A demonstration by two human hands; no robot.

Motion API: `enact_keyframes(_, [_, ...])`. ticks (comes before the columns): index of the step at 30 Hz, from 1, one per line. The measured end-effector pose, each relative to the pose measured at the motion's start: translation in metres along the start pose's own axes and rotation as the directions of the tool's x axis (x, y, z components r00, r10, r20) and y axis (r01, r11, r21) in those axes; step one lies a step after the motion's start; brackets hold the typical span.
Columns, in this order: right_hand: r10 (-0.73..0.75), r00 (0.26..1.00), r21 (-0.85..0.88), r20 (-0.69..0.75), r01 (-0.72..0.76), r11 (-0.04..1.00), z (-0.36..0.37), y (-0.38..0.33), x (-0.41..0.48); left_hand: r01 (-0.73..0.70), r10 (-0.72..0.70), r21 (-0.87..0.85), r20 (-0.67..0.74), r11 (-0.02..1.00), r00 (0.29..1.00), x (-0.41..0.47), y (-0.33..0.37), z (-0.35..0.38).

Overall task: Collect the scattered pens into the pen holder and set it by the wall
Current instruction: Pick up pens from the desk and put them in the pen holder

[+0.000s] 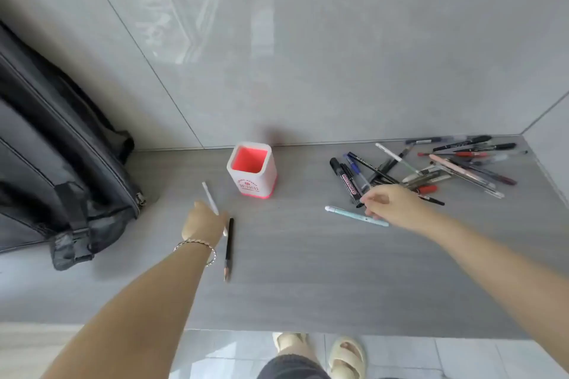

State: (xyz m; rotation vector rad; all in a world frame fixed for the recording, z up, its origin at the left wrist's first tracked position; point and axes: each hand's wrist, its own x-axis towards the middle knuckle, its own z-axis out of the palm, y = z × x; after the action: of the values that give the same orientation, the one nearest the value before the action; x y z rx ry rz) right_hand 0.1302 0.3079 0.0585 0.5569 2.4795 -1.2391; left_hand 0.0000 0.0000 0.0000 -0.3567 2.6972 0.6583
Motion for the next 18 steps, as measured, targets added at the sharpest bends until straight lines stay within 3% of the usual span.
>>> enact_keyframes(7, [0.091, 0.996, 0.053, -0.017, -0.09, 0.995, 0.026, -0.001, 0.018, 0.021, -0.021, 0.002, 0.097, 1.0, 0.995, 0.033, -0.004, 0.003])
enact_keyframes(13, [0.098, 0.995, 0.141, -0.035, -0.093, 0.986, 0.042, -0.008, 0.024, -0.165, 0.156, 0.043, 0.168, 0.985, 0.974, -0.004, -0.031, 0.0])
enact_keyframes(18, [0.107, 0.994, 0.172, -0.037, -0.099, 0.98, 0.049, -0.012, 0.031, -0.181, 0.141, 0.135, 0.263, 0.974, 0.954, -0.025, -0.045, 0.012])
